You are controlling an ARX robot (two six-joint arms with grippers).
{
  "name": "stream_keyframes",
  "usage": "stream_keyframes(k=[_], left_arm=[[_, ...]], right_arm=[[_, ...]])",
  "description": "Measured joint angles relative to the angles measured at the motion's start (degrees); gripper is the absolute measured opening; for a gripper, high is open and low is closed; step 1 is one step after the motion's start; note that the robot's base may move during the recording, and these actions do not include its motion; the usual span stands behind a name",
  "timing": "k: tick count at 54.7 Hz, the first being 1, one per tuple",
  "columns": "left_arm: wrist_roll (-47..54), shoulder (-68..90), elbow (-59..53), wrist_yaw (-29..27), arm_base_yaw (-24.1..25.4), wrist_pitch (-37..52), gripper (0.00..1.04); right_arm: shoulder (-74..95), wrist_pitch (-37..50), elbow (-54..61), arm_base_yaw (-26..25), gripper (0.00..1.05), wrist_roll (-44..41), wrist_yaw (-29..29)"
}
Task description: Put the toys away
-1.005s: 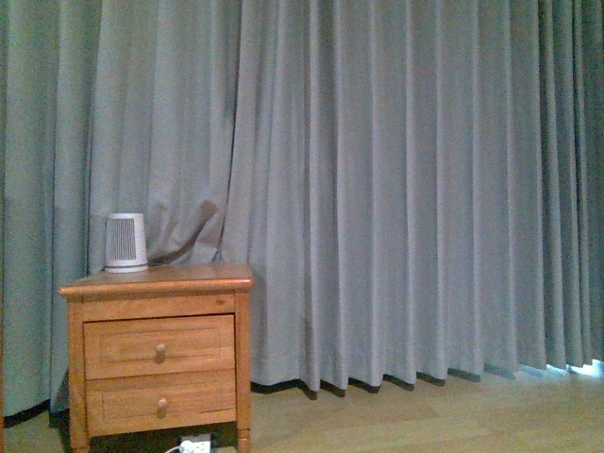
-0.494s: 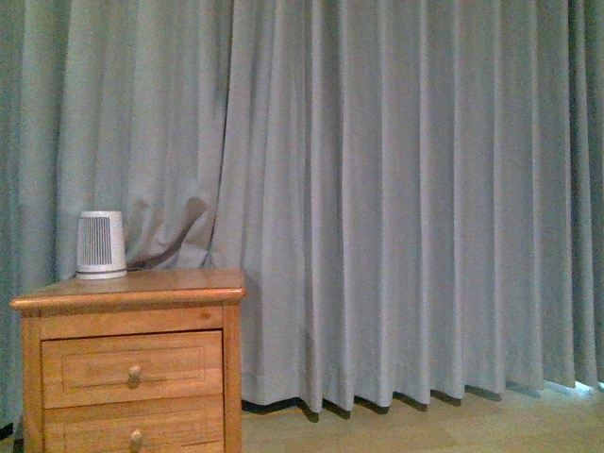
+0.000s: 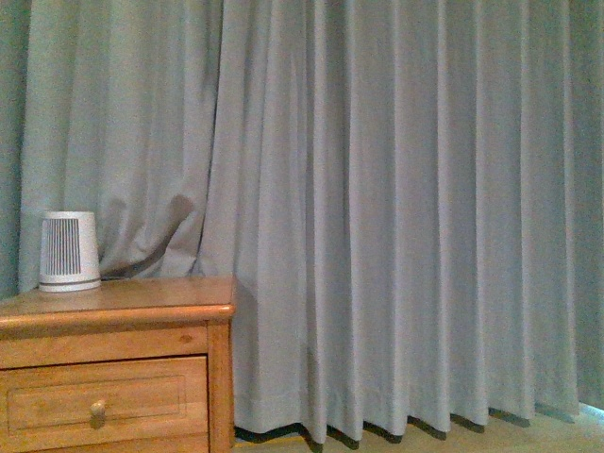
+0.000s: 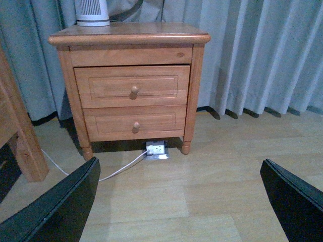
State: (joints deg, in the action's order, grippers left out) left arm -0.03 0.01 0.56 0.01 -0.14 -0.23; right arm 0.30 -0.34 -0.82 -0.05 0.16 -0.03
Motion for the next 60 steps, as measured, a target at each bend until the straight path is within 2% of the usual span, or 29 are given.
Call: stream_keyframes(k=[60], left_arm=[[0.0, 0.1, 0.0, 0.0, 0.0, 0.0, 0.98]], right_arm=[[0.0, 0.0, 0.0, 0.1, 0.07, 0.0, 0.1]])
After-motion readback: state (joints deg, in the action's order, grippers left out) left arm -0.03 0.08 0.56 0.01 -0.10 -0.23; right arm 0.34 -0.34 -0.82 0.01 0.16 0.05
